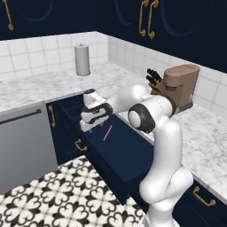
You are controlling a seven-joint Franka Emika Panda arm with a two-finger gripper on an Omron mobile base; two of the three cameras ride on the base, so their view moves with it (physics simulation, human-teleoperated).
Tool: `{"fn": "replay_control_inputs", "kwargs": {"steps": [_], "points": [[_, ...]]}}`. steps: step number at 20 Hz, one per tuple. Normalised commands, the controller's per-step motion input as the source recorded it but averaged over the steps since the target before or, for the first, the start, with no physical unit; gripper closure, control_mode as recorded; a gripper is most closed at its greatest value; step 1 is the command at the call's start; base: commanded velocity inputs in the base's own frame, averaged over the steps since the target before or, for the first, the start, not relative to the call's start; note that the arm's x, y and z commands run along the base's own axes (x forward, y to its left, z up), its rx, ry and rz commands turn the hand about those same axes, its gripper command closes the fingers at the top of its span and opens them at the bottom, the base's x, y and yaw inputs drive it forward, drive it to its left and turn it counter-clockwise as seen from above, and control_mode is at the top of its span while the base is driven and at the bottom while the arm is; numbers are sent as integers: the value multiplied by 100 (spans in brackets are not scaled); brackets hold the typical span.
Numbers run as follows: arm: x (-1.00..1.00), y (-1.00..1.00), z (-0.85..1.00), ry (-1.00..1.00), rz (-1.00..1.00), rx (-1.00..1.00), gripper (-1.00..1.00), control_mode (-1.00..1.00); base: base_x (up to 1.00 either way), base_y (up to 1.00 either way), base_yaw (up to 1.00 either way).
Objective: Take a straw from the drawer in front and place it inside the glass cup on the dining counter.
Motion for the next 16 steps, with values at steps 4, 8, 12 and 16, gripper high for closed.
{"fn": "replay_control_inputs", "kwargs": {"steps": [4,8,12,16], "points": [[59,-38,-60,24,-6,14,-100,-100,0,0,0],[39,-19,-95,21,0,13,-100,-100,0,0,0],[1,0,-95,7,0,6,-100,-100,0,0,0],[-25,3,-62,0,0,5,-100,-100,0,0,0]]}}
